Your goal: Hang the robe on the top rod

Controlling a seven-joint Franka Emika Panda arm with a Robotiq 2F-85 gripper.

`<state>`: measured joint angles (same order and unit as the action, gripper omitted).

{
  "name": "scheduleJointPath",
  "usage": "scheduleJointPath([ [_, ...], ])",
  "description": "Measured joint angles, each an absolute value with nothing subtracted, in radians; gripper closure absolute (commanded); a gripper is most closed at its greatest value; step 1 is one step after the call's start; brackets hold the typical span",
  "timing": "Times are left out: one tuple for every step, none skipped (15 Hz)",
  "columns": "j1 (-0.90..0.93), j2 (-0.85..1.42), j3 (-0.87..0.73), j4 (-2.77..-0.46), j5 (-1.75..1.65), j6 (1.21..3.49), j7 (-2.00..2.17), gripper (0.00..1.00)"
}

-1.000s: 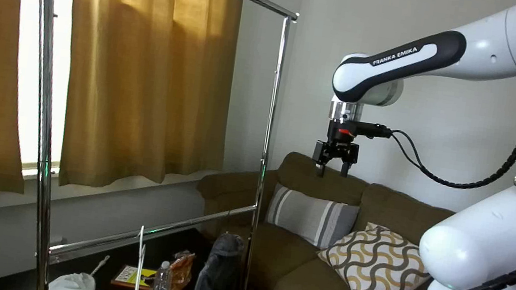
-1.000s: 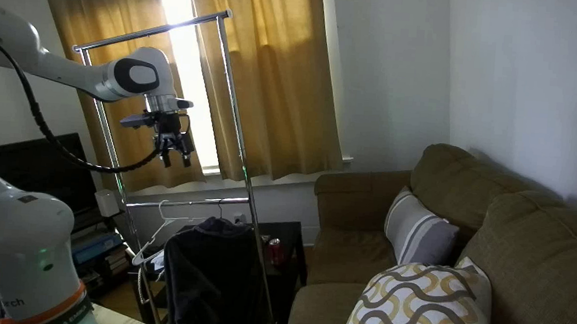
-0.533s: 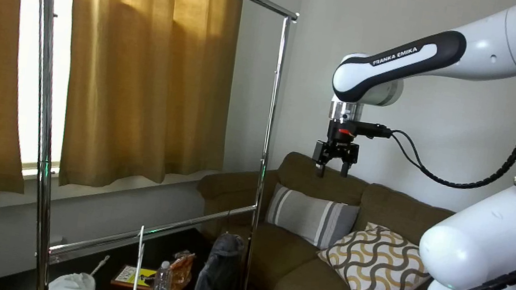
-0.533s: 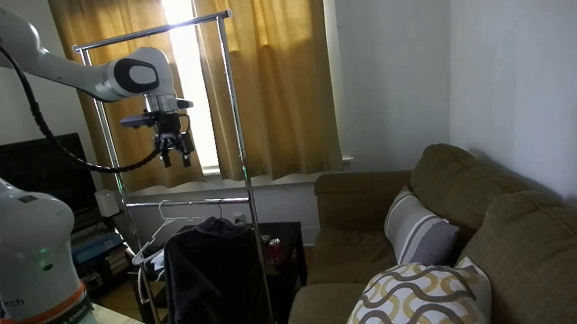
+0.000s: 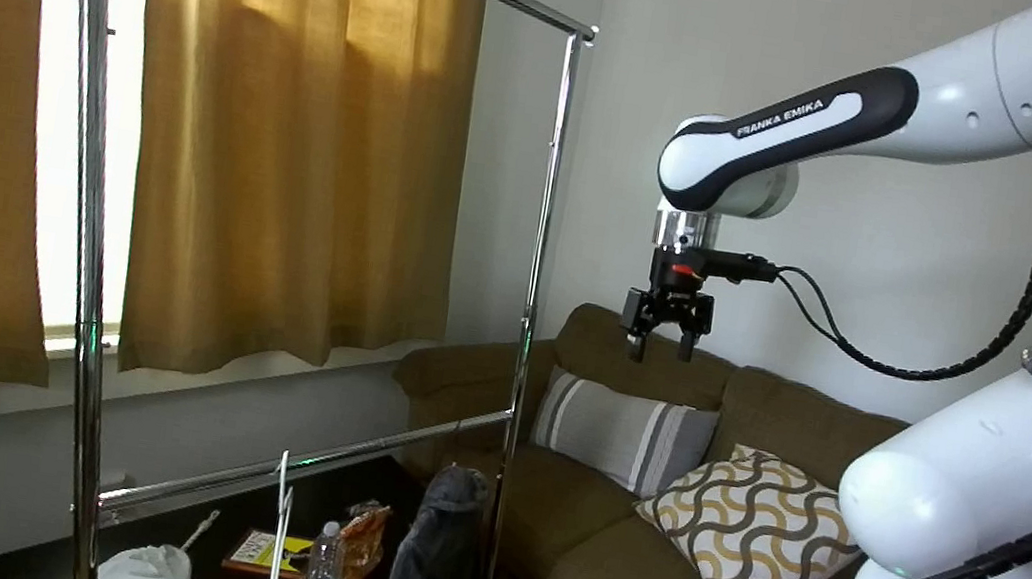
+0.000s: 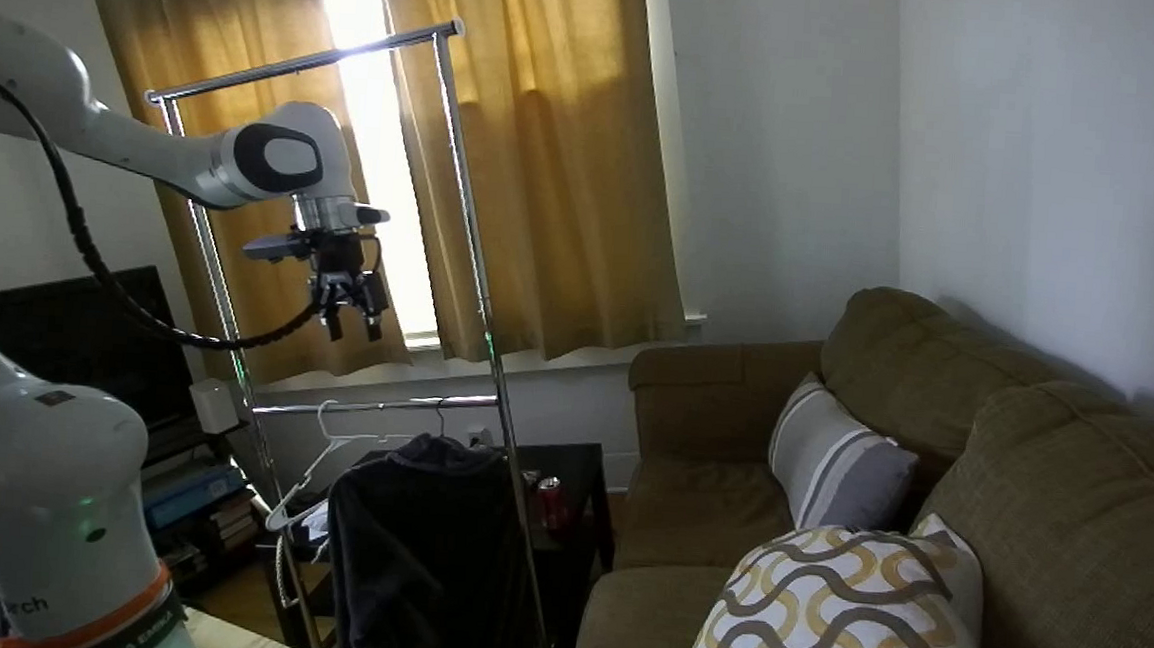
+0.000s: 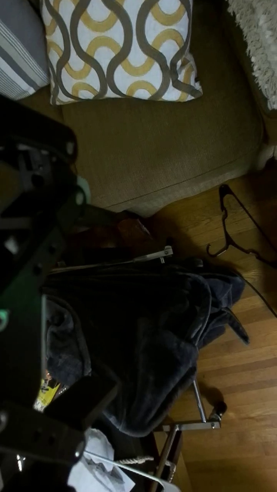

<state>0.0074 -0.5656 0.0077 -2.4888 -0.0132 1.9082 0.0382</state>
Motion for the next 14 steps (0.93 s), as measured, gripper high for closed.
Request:
scheduleJointPath([
  [0.012, -0.536, 0.015, -2.493, 0.0, 1.928, 0.049, 0.0],
  [0.018, -0.496, 0.028, -2.496, 0.016, 1.96, 0.066, 0.0],
  [0.025, -0.449, 0.049, -2.5, 0.03, 2.006, 0.101, 0.0],
  [0.032, -0.401, 0.072, -2.501, 0.036, 2.057, 0.143, 0.0],
  [0.038, -0.351, 0.098, -2.501, 0.043, 2.12, 0.197, 0.0],
  [0.045, -0.299, 0.126, -2.501, 0.045, 2.189, 0.257, 0.0],
  [0.049, -0.247, 0.154, -2.5, 0.043, 2.259, 0.323, 0.0],
  [0.052, -0.199, 0.179, -2.499, 0.037, 2.324, 0.392, 0.0],
  [0.056, -0.15, 0.2, -2.497, 0.029, 2.39, 0.459, 0.0],
  [0.06, -0.098, 0.216, -2.494, 0.01, 2.456, 0.525, 0.0],
  [0.065, -0.048, 0.225, -2.488, -0.02, 2.516, 0.588, 0.0],
  [0.07, 0.004, 0.227, -2.478, -0.075, 2.575, 0.651, 0.0],
  [0.077, 0.055, 0.224, -2.464, -0.146, 2.625, 0.707, 0.0],
  [0.082, 0.1, 0.219, -2.448, -0.192, 2.657, 0.745, 0.0],
])
